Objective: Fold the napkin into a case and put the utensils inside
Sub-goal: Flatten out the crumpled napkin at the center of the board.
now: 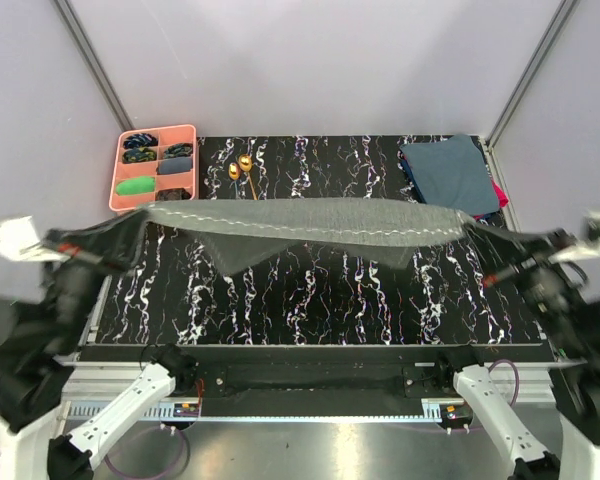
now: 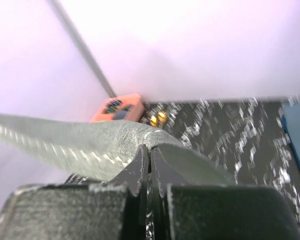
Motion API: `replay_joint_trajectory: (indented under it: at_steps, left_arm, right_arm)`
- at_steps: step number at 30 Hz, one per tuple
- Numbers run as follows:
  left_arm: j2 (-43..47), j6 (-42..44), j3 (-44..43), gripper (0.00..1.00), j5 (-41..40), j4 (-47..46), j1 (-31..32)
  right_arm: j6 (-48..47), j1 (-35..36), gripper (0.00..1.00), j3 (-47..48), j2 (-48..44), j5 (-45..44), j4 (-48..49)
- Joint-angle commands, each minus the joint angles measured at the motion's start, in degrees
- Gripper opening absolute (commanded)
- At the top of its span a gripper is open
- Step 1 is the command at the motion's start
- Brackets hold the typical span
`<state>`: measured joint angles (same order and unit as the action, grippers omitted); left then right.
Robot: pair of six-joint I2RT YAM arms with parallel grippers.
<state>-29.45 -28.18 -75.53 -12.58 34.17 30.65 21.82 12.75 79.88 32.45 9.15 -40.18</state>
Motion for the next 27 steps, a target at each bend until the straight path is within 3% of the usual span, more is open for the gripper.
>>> replay_joint_trajectory:
  at_steps: [1,8,12,15,18,22,27]
  left_arm:
    - [3.0,4.9,-5.4,0.0,5.5,-2.5,-0.3]
    - [0.3,3.5,-4.3,0.0,0.0,-2.5,-0.3]
    - [-8.6,1.9,-5.3,0.0,-13.1,0.9,-0.3]
    - [-19.4,2.0,-8.4,0.0,-18.9,5.0,-0.3]
    - [-29.1,1.9,-7.2,0.0,-18.2,3.8,-2.3]
    - [-42.2,-1.1,-7.4,0.0,-9.3,5.1,-9.9]
    - [-56.3,1.1,-8.1,0.0,-7.3,-0.8,-12.0]
  right_arm:
    - [-4.5,0.3,0.0,4.1,-4.6,7.7,1.2]
    - [-0.9,0.3,0.0,4.9,-2.0,-9.5,-1.3]
    - [-0.9,0.3,0.0,8.2,9.5,-20.7,-7.4]
    - [-2.0,0.4,0.0,8.4,19.5,-20.0,-5.8]
    - [-3.1,0.3,0.0,5.6,28.4,-20.9,-2.1]
    - [-3.5,-1.6,0.0,-1.1,39.8,-20.8,4.7]
    - [-3.3,-5.1,0.0,-4.4,49.9,-15.1,14.6]
